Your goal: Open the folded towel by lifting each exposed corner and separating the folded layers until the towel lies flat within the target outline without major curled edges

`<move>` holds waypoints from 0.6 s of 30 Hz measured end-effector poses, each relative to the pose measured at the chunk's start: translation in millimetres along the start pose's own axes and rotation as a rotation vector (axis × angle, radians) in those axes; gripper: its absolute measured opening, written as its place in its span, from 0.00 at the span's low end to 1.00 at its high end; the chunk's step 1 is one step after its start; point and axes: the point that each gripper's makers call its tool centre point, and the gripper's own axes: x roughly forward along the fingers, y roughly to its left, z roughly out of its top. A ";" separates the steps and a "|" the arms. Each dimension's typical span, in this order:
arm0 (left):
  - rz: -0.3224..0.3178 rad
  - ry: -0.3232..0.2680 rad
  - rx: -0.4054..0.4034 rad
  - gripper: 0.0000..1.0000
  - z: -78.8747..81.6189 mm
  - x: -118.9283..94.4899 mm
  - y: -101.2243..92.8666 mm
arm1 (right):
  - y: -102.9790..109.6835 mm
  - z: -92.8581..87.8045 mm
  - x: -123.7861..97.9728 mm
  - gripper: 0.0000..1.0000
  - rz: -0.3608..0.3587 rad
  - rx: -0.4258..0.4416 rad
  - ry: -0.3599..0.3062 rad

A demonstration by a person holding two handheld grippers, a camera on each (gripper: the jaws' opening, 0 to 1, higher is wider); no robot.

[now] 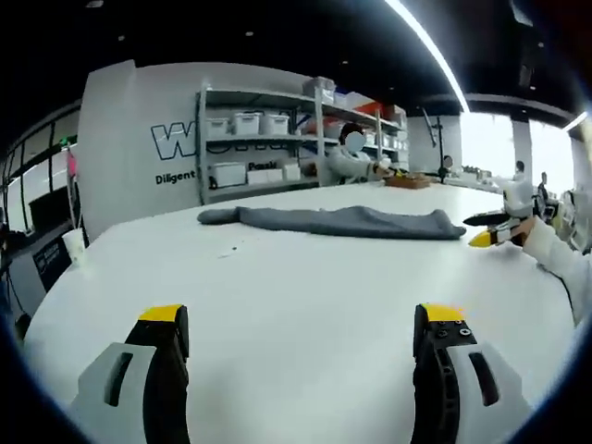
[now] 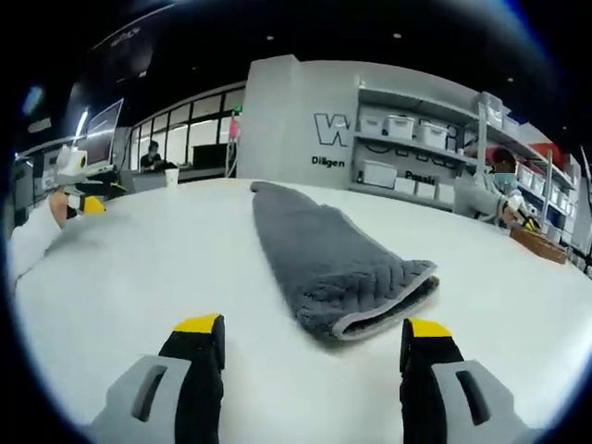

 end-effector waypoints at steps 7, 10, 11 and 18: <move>0.033 -0.018 -0.004 1.00 1.4 -9.1 9.6 | 2.7 -8.5 3.0 0.47 0.016 0.012 0.024; 0.034 -0.029 -0.013 1.00 2.9 -11.0 9.6 | 1.3 -7.7 1.5 0.29 0.012 -0.021 0.019; 0.035 -0.031 -0.012 1.00 3.0 -11.2 9.4 | 1.4 -6.6 1.8 0.25 0.014 -0.029 0.013; 0.045 -0.012 -0.012 1.00 -2.8 -9.2 10.6 | 0.9 -4.1 2.5 0.04 0.025 -0.014 -0.009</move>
